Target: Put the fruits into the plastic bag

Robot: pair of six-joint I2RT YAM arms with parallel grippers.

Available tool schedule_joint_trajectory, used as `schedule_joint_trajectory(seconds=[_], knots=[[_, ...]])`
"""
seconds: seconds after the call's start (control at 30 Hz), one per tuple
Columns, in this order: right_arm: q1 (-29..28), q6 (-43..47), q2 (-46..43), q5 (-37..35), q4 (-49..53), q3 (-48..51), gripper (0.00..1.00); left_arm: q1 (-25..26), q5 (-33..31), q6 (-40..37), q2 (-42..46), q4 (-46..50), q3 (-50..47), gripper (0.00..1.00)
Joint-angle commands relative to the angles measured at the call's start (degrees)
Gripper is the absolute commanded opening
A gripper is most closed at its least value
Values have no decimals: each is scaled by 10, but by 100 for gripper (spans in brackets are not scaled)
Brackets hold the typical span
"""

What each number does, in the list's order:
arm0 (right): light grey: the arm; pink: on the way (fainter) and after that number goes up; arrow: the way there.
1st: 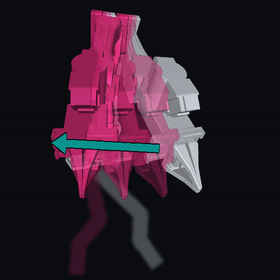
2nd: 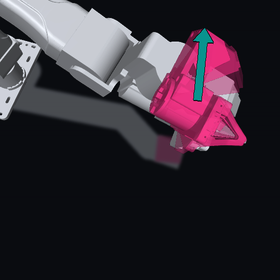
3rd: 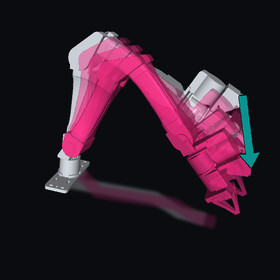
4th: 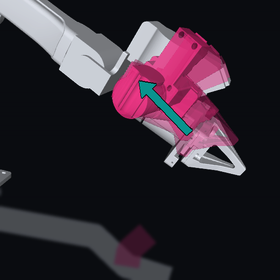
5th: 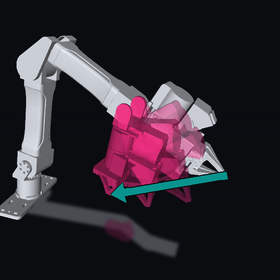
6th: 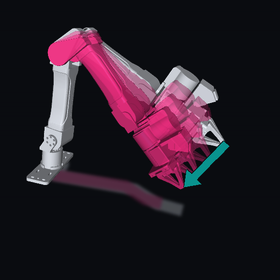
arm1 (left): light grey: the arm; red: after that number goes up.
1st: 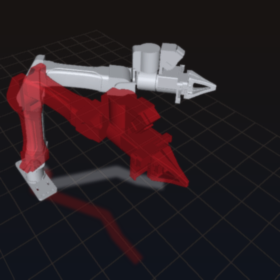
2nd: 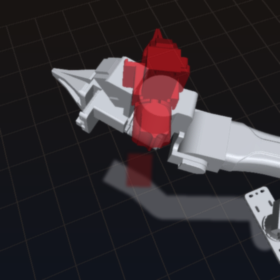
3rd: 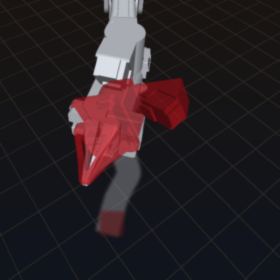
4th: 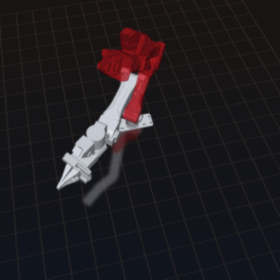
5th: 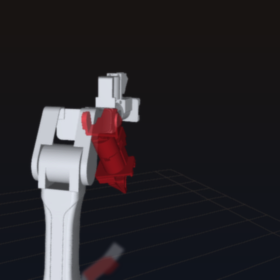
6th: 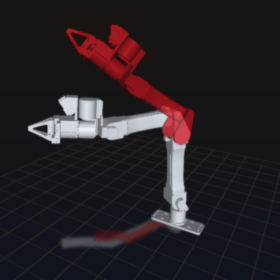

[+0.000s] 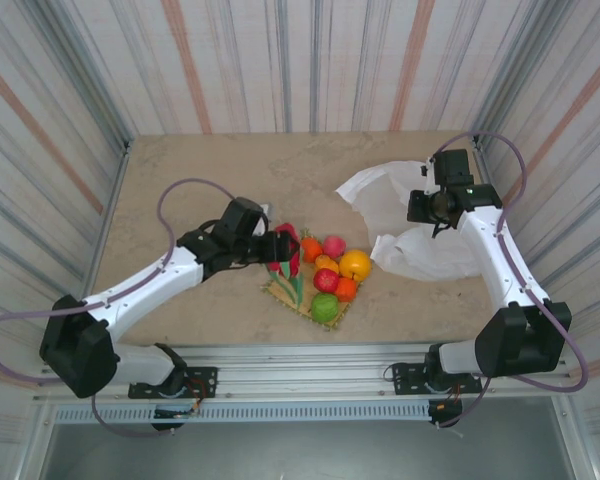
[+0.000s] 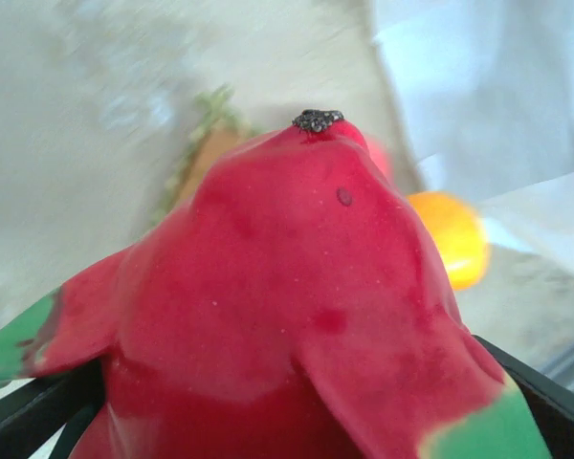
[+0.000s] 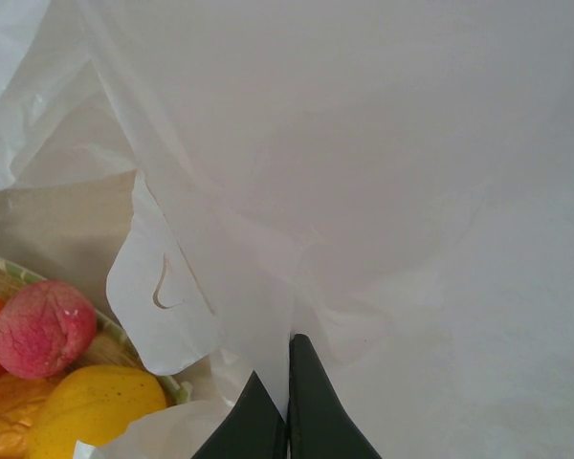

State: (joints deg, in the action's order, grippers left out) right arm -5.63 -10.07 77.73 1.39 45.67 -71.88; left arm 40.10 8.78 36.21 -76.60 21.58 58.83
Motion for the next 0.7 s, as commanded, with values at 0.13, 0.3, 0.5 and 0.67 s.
schedule_joint_trajectory(seconds=[0.13, 0.3, 0.5, 0.67], knots=[[-1, -9, -9, -4, 28, -42, 0, 53, 91, -12, -154, -110, 204, 74], [-1, -2, -12, -2, 39, -51, 0, 71, 130, -81, -278, -67, 361, 72], [-2, 26, -27, -4, 48, -49, 0, 70, 111, -233, -356, -36, 447, 66], [1, 47, -40, -3, 49, -59, 0, 70, 132, -312, -420, 16, 543, 65]])
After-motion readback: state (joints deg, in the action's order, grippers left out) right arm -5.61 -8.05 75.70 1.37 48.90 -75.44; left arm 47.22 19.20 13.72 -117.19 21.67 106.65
